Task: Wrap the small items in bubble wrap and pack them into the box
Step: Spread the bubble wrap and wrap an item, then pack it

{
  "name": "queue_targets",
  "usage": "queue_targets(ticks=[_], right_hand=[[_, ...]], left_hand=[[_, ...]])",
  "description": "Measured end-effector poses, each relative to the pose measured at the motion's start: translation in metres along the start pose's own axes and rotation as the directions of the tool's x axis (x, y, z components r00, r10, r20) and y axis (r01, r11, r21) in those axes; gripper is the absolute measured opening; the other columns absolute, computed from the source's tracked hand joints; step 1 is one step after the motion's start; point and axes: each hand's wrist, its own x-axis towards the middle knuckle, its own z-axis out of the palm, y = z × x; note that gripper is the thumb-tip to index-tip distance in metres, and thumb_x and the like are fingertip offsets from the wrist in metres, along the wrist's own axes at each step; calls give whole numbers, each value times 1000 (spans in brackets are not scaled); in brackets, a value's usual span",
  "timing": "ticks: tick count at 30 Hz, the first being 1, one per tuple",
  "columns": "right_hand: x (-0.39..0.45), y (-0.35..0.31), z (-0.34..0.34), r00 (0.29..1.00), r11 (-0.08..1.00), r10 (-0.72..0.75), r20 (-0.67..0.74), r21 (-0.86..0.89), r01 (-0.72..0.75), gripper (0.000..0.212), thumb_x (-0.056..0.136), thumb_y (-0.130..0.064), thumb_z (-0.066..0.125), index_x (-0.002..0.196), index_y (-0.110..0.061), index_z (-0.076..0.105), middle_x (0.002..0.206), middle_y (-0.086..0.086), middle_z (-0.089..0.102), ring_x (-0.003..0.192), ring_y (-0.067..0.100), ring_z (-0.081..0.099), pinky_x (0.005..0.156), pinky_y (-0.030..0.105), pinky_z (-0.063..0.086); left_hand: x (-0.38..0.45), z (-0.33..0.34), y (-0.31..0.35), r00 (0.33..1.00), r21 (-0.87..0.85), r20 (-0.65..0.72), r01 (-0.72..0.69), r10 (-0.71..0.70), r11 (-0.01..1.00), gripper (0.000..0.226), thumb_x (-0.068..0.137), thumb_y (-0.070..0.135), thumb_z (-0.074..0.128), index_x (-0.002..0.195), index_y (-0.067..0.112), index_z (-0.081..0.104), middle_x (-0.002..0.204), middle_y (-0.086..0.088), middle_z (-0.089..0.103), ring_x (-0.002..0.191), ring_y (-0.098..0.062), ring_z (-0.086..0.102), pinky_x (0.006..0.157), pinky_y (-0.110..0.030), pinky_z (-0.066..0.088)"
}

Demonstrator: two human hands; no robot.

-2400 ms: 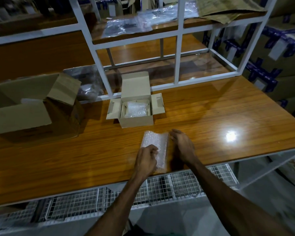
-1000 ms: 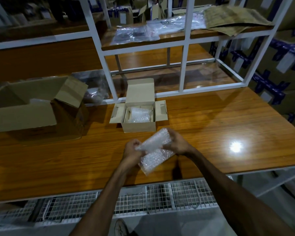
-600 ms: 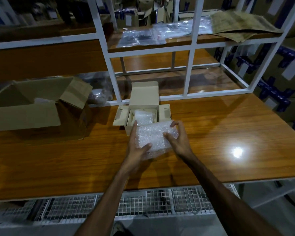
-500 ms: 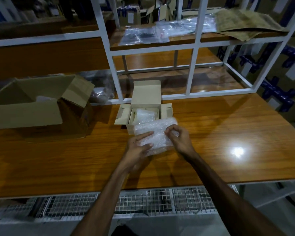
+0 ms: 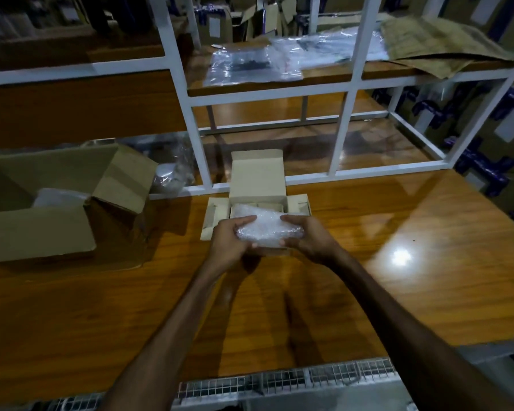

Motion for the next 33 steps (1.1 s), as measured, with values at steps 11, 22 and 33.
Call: queue_targets(ticks=[11, 22, 33], right_hand=[[91, -1, -14, 991, 809, -35, -131, -586, -49, 26, 93, -45, 71, 112, -28, 69, 132, -1, 48, 124, 19, 41, 103, 44, 39], [152, 0, 4, 997, 775, 8, -73, -629, -53, 17, 98, -40, 63, 111, -28, 62, 105, -2, 64, 97, 17, 62, 80, 32, 52], [165, 9, 8, 1000, 680, 26, 2, -733, -16, 23, 101, -44, 58, 114, -26, 65, 102, -3, 67, 93, 17, 65, 79, 31, 54]], left_hand=[[99, -37, -11, 968, 367, 72, -248, 239, 896, 16, 79, 23, 84, 75, 25, 68, 90, 3, 64, 88, -12, 57, 74, -34, 51], [144, -37, -26, 916, 390, 264, -388, 302, 835, 16, 91, 26, 72, 90, 31, 58, 87, 10, 63, 75, -7, 60, 61, -28, 52], [152, -36, -27, 866, 385, 372, -472, 335, 793, 9, 101, 19, 62, 105, 25, 57, 96, 0, 69, 84, -15, 64, 70, -29, 52]])
